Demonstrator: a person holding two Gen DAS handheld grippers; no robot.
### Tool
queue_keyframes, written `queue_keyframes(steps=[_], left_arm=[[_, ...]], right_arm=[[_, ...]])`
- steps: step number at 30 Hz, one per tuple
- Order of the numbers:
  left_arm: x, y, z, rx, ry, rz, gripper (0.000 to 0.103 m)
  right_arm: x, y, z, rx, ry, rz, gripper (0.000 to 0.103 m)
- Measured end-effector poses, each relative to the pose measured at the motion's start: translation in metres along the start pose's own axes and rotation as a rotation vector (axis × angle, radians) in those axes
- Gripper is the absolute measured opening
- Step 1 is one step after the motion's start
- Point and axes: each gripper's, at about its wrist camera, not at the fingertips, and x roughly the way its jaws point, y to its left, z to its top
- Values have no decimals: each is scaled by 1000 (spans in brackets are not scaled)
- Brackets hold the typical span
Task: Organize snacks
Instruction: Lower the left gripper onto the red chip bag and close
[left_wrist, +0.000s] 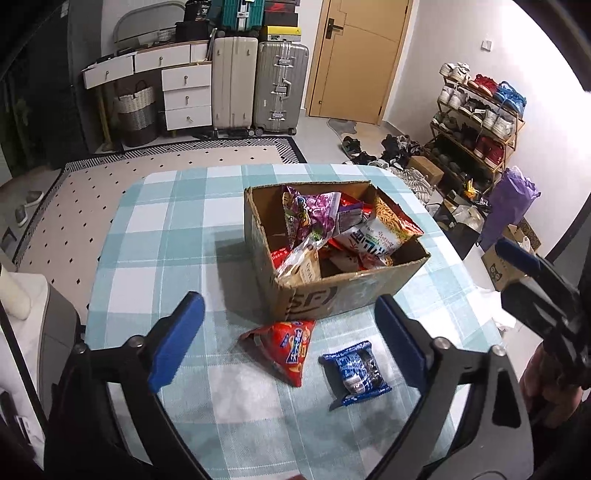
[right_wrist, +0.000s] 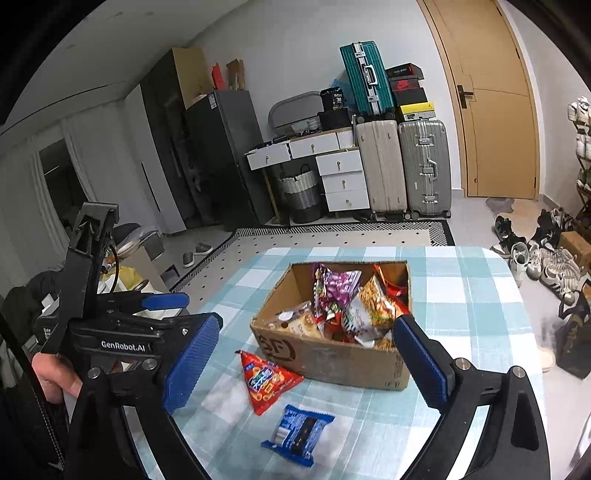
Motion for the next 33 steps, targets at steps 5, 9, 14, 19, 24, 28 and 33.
queue_keyframes(steps=[5, 9, 14, 19, 24, 28, 33], left_arm=[[-10, 4, -17, -7, -39, -14, 101], [-13, 10, -29, -26, -36, -9, 102], [-8, 22, -45, -42, -39, 5, 102], [13, 37, -61, -59, -21, 21, 102], [39, 47, -73, -89, 24, 3, 102], [60, 49, -77, -99, 58, -16, 102], [81, 47, -76, -94, 76, -30, 102]], right_arm=[[-8, 6, -16, 0, 7, -19, 99], [-11, 14, -30, -19, 7, -44, 101], [-7, 21, -49, -15, 33, -46, 101], [-1, 20, -64, -11, 50, -50, 102], [9, 21, -77, -14, 77, -53, 102], [19, 16, -89, 6, 102, -51, 102], [31, 10, -101, 21, 130, -54, 102]])
